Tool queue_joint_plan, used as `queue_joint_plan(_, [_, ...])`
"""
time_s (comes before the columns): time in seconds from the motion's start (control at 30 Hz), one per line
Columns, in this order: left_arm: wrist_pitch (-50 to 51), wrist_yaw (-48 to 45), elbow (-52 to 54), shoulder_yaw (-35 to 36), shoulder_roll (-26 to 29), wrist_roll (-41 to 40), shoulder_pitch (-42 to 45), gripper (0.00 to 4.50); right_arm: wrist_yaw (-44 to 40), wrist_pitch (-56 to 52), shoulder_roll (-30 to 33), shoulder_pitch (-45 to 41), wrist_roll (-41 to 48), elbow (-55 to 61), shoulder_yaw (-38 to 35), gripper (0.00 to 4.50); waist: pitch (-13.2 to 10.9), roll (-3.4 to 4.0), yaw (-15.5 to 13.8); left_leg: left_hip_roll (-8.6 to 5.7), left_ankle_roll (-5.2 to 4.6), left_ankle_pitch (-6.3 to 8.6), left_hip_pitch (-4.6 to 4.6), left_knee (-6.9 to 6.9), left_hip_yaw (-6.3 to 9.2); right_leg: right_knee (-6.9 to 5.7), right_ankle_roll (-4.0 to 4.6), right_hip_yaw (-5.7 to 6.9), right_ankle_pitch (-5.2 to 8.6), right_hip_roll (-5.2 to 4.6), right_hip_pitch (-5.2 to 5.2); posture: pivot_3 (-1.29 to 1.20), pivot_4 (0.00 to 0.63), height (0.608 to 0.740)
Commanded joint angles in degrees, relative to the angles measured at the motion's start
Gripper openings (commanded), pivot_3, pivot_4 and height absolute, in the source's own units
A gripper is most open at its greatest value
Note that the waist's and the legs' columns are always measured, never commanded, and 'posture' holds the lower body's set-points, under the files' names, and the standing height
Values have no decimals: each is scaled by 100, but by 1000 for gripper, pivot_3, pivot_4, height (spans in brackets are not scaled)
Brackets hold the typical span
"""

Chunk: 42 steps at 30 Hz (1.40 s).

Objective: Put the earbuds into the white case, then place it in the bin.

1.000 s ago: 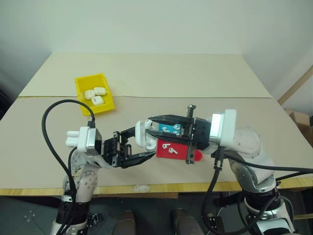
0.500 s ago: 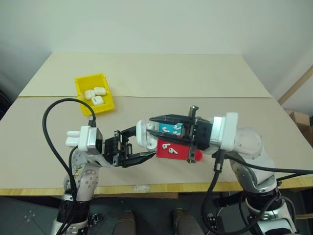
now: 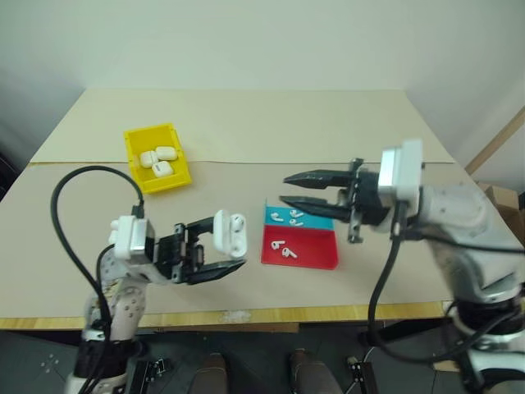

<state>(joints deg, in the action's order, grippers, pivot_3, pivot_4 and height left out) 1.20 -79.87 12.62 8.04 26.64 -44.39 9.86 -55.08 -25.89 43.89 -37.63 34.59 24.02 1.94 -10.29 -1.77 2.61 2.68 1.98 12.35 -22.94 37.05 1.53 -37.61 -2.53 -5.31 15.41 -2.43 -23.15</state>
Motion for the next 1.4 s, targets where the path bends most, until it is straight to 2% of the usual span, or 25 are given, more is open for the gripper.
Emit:
queue_joint_plan(0.03, [-204, -284, 58, 236, 207, -56, -132, 2714, -418, -649, 327, -798, -445, -766, 552, 1450, 0, 0, 0, 0, 0, 0, 2, 0, -3, -1, 0, -2, 0, 0, 0, 0, 150, 740])
queue_joint_plan(0.2, [-338, -441, 136, 427, 404, -34, -469, 2714, -1373, 170, 313, -1888, -1941, -2381, 1793, 1450, -1, 2, 13, 2, 0, 0, 0, -8, -13, 8, 1, -9, 2, 0, -7, 0, 150, 740])
queue_joint_plan(0.37, [-405, -270, 440, 438, 328, 9, -770, 2714, -1663, 858, -448, -2831, -3255, -4231, 2773, 1450, -3, 2, 21, 2, -1, 1, -16, -7, -13, 2, 1, -10, 1, -1, -23, 0, 150, 740])
queue_joint_plan(0.57, [-443, -47, 704, 369, 250, 59, -974, 2714, -1961, 1822, -1132, -3466, -4199, -5881, 3288, 1450, -5, 5, -2, 3, -1, 1, -21, -6, -10, -2, 4, -6, -1, -1, -28, 0, 150, 740])
queue_joint_plan(0.93, [-602, 125, 809, 294, 184, 141, -1148, 2714, -1934, 3027, -1884, -4103, -5166, -7878, 3324, 1450, -6, 8, 30, 3, 0, 0, -16, -7, -11, -10, 8, -6, -3, -2, -31, 0, 150, 740])
queue_joint_plan(1.4, [-617, 315, 818, 175, 170, 196, -1052, 2714, -1891, 3134, -2376, -4284, -5660, -8567, 3211, 1450, -8, 10, 93, 2, 0, 0, -16, -7, -10, -15, 9, -5, -3, -2, -32, 0, 150, 740])
